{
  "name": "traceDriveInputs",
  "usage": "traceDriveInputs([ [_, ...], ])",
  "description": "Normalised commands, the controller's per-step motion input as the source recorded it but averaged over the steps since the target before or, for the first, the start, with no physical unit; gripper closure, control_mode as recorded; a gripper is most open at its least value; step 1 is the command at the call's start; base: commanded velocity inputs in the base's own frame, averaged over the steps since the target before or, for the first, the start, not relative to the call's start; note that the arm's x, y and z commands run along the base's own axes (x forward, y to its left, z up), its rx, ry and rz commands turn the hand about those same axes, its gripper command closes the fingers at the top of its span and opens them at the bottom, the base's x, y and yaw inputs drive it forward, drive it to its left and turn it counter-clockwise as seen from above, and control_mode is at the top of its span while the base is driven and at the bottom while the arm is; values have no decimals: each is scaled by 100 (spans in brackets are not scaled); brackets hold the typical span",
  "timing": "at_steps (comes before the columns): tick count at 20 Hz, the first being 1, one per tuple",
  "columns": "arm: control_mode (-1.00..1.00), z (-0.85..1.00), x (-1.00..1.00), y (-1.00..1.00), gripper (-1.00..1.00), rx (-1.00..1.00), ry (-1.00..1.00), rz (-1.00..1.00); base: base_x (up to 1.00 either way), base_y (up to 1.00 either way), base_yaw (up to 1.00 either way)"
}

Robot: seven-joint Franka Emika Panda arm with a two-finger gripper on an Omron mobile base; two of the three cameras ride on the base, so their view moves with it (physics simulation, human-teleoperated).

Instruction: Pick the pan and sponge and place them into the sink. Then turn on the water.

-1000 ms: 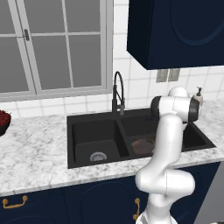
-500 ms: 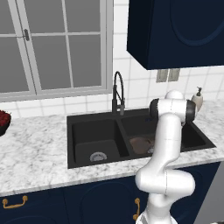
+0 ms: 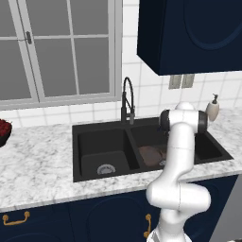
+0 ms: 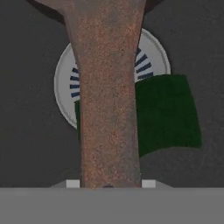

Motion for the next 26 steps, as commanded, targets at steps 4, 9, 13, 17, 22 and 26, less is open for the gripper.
traceDriveInputs([
  [4,-100,-39,3,-6,100,-18,0,0,0,0,0],
  [9,-100,-1,4,0,100,-1,0,0,0,0,0],
  [13,-100,0,7,0,-100,1,0,3,0,0,0],
  [17,-100,15,0,0,-100,0,2,1,0,0,0],
  [22,-100,58,0,2,-100,0,1,0,0,0,0],
  [26,-100,87,-7,2,-100,1,0,0,0,0,0],
])
